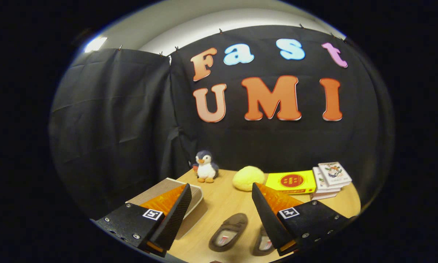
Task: Open the storage box then place both shoes into the box .Put the left shoe in first, then the right shoe, with the right side of both shoes facing outward in a uniform manner.
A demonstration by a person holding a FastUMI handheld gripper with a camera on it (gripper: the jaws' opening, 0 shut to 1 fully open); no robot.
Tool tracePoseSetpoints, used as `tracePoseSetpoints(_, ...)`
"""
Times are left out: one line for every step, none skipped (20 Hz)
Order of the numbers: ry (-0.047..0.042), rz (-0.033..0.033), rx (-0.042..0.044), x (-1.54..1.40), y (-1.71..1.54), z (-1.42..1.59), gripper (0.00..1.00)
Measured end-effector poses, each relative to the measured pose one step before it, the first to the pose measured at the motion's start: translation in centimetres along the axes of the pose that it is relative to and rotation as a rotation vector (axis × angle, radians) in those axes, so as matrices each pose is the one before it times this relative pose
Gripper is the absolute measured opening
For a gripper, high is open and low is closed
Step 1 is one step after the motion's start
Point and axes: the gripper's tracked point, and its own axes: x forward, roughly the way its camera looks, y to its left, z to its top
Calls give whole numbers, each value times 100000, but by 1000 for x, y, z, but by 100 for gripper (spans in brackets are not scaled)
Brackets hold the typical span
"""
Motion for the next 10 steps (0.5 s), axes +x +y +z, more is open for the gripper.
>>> tracePoseSetpoints(3952,3336,4087,641,805,-1070,99)
tracePoseSetpoints(4221,3586,4298,870,746,-1058,99)
tracePoseSetpoints(4318,3399,4526,622,576,-999,98)
tracePoseSetpoints(4448,3253,4372,767,551,-1124,98)
tracePoseSetpoints(4454,2943,4160,885,629,-1168,97)
tracePoseSetpoints(4228,2457,3780,866,331,-1089,97)
tracePoseSetpoints(3940,2531,3434,864,365,-1106,97)
tracePoseSetpoints(3648,1945,2816,867,89,-1112,97)
tracePoseSetpoints(3732,2691,2346,727,105,-957,97)
tracePoseSetpoints(3565,2064,2503,759,24,-853,97)
